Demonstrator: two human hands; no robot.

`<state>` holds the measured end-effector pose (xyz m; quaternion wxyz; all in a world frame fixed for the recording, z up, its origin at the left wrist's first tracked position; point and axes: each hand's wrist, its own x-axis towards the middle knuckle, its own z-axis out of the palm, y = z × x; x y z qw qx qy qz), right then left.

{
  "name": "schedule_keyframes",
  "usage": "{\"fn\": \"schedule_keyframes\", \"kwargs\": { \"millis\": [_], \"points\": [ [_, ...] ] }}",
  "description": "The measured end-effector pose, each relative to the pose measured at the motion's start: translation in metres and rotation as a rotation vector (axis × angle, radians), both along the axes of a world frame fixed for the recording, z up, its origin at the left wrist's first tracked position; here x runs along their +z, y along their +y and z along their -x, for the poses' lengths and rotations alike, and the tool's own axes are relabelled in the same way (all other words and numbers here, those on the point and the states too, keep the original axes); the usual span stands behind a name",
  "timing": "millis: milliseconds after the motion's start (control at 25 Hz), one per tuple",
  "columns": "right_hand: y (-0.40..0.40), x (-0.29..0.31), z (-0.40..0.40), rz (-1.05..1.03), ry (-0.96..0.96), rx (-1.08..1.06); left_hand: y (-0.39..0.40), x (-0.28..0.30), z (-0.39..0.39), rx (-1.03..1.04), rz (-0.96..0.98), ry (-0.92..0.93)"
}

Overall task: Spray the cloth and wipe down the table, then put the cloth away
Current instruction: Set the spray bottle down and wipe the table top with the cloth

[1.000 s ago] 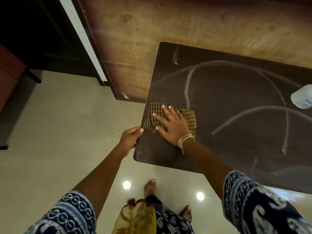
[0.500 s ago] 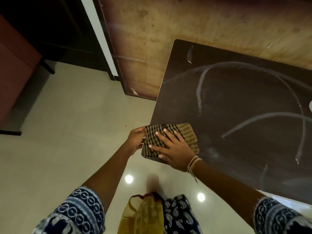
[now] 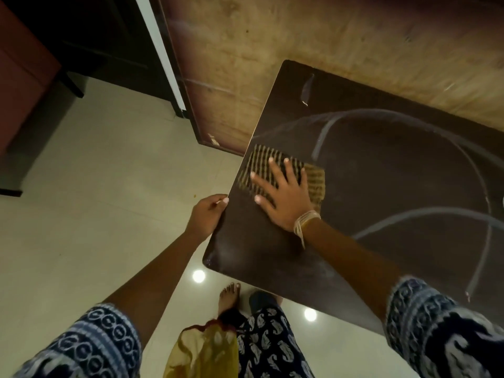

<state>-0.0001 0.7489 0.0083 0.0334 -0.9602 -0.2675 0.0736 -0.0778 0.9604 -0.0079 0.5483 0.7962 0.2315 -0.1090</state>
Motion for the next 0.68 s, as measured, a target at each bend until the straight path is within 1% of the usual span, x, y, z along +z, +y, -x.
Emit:
{"fn": "schedule_keyframes", "kwargs": {
  "millis": [120,200,240,280,400,440,520,600,640,680],
  "points": [
    [-0.026,0.0,0.036,0.019,0.02,0.332,-0.012,0.0,-0.035,0.081,0.008,0.011],
    [-0.033,-0.004,0.013,0.025,0.001,0.457,-0.017,-0.001,-0.054,0.146,0.021,0.035],
    [-0.031,-0.007,-0.012,0.035,-0.023,0.451,-0.02,0.0,-0.062,0.169,0.027,0.034],
    [-0.026,-0.008,-0.042,0.04,-0.049,0.393,-0.024,0.0,-0.069,0.187,0.02,0.025],
    [-0.019,-0.004,-0.139,0.029,-0.089,0.039,-0.035,0.007,-0.098,0.176,-0.091,-0.026],
    [-0.023,-0.003,-0.166,0.014,-0.058,-0.067,-0.04,0.008,-0.109,0.164,-0.141,-0.036],
    [-0.026,-0.004,-0.197,-0.026,-0.012,-0.206,-0.049,0.008,-0.127,0.16,-0.22,-0.032],
    [-0.022,-0.003,-0.192,-0.03,-0.021,-0.227,-0.055,0.007,-0.141,0.197,-0.27,-0.015],
    [-0.022,-0.003,-0.176,-0.009,-0.047,-0.168,-0.059,0.008,-0.144,0.212,-0.3,-0.002],
    [-0.024,-0.002,-0.155,0.014,-0.071,-0.061,-0.063,0.007,-0.142,0.219,-0.334,0.001]
  ]
}}
